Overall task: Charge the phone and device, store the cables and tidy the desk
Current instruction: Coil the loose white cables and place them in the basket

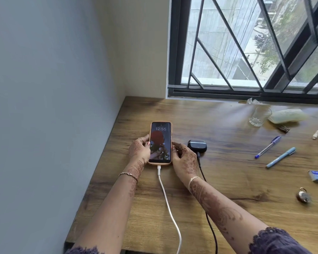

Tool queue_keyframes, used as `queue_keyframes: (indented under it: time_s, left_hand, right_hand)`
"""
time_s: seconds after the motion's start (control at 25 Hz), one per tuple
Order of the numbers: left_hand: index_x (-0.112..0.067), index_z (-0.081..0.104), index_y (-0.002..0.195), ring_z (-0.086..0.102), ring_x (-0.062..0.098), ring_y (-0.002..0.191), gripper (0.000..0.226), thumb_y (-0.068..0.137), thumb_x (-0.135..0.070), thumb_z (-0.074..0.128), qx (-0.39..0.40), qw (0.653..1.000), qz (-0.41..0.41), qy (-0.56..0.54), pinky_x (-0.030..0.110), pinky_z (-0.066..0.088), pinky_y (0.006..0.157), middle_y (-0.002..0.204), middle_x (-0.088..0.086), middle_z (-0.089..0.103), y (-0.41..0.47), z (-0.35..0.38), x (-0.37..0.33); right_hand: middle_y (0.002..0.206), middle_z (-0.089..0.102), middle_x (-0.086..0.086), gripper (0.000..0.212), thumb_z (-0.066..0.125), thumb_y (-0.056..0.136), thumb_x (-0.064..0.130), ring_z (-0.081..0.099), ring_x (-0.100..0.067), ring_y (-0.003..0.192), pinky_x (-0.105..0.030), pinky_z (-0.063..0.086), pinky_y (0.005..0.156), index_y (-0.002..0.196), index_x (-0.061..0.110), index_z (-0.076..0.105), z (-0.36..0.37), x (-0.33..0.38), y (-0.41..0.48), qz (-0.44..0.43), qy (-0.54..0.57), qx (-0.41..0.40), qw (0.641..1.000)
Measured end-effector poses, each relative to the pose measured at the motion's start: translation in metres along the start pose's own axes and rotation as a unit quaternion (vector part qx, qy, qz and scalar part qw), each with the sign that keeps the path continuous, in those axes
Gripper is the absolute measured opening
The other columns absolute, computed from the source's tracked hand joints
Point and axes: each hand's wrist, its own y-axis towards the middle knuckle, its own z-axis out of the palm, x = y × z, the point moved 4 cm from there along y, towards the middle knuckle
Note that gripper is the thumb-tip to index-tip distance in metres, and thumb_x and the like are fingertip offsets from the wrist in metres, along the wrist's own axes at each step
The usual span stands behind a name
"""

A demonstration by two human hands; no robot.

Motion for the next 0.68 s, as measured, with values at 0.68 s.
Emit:
queue_keyframes:
  time_s: [0.68]
  left_hand:
    - [-0.027,0.065,0.119,0.063,0.011,0.101,0.031,0.093,-0.012,0.054,0.015,0.998,-0.044,-0.052,0.034,0.050,0.097,0.116,-0.007,0.068,0.0072,0.0019,0.0084]
  right_hand:
    - [0.114,0.065,0.004,0.028,0.056,0.093,0.016,0.058,-0.010,0.107,-0.012,0.037,0.091,0.119,0.021,0.065,0.0016,0.0069,-0.0035,0.028,-0.011,0.008,1.000]
